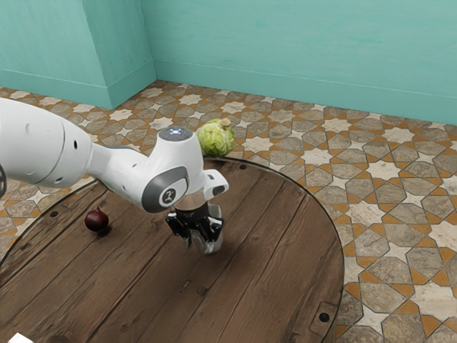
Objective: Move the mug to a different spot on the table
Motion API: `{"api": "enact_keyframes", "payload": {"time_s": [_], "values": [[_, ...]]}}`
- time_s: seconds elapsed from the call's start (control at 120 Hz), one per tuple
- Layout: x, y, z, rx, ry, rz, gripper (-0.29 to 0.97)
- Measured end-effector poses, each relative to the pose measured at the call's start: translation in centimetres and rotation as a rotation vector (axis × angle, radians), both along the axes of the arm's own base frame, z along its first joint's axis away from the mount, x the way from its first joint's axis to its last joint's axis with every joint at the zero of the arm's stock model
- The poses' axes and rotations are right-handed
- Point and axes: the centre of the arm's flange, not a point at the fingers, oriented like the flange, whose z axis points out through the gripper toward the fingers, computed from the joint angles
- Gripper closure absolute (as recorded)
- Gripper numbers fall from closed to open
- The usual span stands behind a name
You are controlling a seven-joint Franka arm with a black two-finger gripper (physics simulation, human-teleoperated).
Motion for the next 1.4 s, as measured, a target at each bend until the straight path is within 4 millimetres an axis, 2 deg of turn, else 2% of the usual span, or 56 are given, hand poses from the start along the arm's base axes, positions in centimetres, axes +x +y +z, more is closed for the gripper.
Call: {"api": "enact_keyframes", "payload": {"time_s": [0.158,0.4,0.508,0.667,0.833,1.158,1.292,1.4], "values": [[0.0,-0.3,1.3,0.016,-0.022,-0.026,0.55],[0.2,0.0,2.9,0.097,-0.061,-0.086,0.65],[0.6,0.9,4.0,0.186,-0.113,-0.149,0.59],[1.5,2.5,5.2,0.275,-0.205,-0.215,0.59],[1.9,4.0,5.3,0.302,-0.276,-0.240,0.62],[-4.3,4.9,4.9,0.218,-0.299,-0.179,0.63],[-6.0,5.1,4.2,0.209,-0.263,-0.131,0.62],[-6.6,5.2,3.8,0.207,-0.246,-0.100,0.62]]}}
